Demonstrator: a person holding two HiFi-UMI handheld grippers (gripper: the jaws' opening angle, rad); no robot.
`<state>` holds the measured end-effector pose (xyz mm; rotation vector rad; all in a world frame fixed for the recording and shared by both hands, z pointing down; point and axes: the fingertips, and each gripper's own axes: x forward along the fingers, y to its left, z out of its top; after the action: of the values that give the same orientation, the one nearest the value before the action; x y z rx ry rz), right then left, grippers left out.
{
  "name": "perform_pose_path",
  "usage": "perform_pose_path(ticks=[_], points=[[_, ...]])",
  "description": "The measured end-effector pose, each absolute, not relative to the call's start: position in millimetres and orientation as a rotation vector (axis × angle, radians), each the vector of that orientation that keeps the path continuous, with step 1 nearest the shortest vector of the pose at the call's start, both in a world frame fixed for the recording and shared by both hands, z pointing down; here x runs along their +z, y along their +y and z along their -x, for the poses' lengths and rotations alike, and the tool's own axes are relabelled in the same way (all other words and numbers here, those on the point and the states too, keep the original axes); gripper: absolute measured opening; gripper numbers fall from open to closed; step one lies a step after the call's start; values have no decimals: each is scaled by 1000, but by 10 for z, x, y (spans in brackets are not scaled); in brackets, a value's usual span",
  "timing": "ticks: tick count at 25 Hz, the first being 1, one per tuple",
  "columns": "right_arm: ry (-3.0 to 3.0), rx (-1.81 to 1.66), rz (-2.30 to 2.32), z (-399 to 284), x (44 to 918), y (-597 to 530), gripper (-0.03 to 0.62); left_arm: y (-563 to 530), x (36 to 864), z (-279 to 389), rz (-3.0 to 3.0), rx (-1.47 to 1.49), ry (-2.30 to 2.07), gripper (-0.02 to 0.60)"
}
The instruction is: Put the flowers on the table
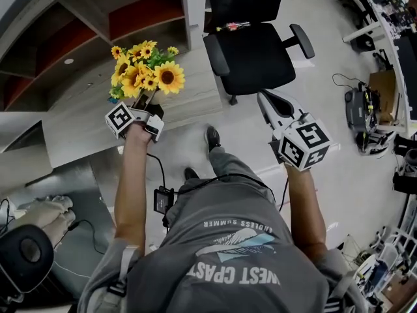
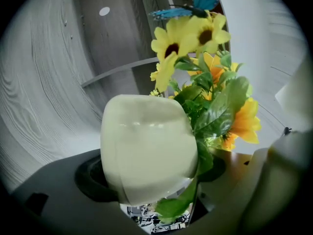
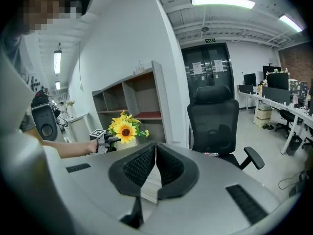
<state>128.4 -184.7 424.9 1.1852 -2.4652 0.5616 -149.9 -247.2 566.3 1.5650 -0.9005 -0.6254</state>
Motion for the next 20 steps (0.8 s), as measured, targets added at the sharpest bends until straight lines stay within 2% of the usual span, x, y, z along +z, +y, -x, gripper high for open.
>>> perform_pose_path(ticks=[5, 20], points=[[-2417, 583, -1179, -1204, 4625, -1870, 30, -2542, 6286, 1584, -1496, -633, -905, 447], [-2359, 646, -1127, -1177, 4832, -1815, 29, -2573, 6897, 1718, -1384, -599, -980, 446]])
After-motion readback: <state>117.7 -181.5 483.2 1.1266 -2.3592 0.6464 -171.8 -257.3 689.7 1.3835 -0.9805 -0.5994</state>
